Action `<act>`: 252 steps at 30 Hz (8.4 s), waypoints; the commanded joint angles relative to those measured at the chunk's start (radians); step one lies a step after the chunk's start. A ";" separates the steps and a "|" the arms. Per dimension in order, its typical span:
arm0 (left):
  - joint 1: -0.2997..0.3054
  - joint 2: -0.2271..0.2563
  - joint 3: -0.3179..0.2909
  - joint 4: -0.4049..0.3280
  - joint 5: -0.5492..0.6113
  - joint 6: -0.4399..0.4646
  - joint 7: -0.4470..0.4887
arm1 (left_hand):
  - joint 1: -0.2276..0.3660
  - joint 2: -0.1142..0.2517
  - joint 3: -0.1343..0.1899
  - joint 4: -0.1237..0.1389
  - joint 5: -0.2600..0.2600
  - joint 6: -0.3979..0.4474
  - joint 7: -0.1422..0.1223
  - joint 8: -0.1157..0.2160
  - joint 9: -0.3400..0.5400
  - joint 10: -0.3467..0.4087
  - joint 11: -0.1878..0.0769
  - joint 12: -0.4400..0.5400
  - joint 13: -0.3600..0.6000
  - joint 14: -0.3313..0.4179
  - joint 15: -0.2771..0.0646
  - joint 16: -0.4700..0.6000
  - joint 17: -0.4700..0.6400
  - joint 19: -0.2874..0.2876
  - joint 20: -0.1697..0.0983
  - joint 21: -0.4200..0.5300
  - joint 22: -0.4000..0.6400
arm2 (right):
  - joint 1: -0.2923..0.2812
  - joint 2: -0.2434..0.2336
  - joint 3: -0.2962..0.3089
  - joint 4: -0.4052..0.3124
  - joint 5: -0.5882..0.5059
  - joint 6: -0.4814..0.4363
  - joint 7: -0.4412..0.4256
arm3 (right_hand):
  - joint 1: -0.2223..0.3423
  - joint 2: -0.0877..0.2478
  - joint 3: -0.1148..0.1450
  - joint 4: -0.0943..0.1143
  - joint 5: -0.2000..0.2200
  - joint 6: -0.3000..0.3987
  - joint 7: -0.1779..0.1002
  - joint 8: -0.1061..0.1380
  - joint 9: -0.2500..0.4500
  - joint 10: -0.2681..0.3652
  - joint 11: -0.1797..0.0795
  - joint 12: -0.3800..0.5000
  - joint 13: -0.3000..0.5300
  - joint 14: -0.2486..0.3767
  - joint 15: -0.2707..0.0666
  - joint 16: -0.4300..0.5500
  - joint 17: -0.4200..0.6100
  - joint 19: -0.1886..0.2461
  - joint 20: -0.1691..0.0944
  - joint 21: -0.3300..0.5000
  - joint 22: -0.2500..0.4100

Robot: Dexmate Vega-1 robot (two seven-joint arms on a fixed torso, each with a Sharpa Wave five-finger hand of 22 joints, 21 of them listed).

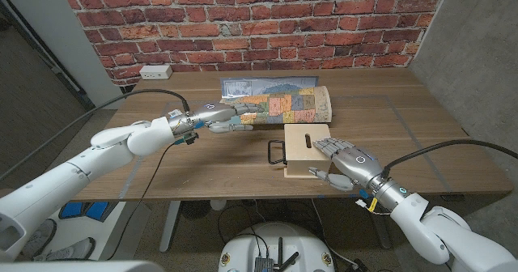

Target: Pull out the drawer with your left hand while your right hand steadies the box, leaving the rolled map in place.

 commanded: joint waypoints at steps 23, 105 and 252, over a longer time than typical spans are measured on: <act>-0.184 -0.047 0.102 0.191 0.237 -0.291 0.059 | -0.012 0.057 -0.003 0.029 0.001 0.076 0.004 0.029 0.005 0.075 -0.032 0.012 0.001 0.052 -0.150 0.007 -0.001 0.004 -0.149 0.010 0.005 | 0.025 -0.024 -0.018 -0.005 -0.012 -0.010 0.037 | -0.019 0.036 0.014 0.005 -0.007 0.010 0.022 0.007 0.006 0.031 0.019 0.010 0.002 0.033 -0.005 0.008 -0.006 -0.014 -0.076 0.004 0.004; -0.646 -0.158 0.487 0.412 0.738 -0.499 0.425 | 0.636 -0.126 0.008 -0.186 0.007 0.255 -0.028 0.072 0.012 0.279 -0.079 0.008 0.005 0.244 -0.178 0.002 -0.005 0.112 -0.134 0.001 0.002 | 0.093 -0.073 -0.079 0.008 0.031 -0.049 0.012 | -0.032 0.031 0.025 0.012 -0.012 0.020 0.023 0.008 0.006 0.038 0.019 0.007 0.004 0.020 -0.010 -0.002 -0.009 -0.003 -0.074 0.008 0.002; -0.259 -0.078 0.390 0.034 0.681 0.073 0.398 | 0.951 -0.077 -0.274 -0.164 0.006 0.807 -0.064 0.081 0.016 0.787 -0.097 0.011 0.007 0.375 -0.164 0.014 0.000 -0.043 -0.034 0.006 0.001 | 0.106 -0.105 -0.080 0.057 0.138 -0.007 -0.076 | -0.032 0.028 0.045 0.008 -0.015 0.043 0.025 0.010 0.007 0.059 0.017 0.010 0.005 0.035 -0.012 0.003 -0.008 0.032 -0.066 0.011 0.002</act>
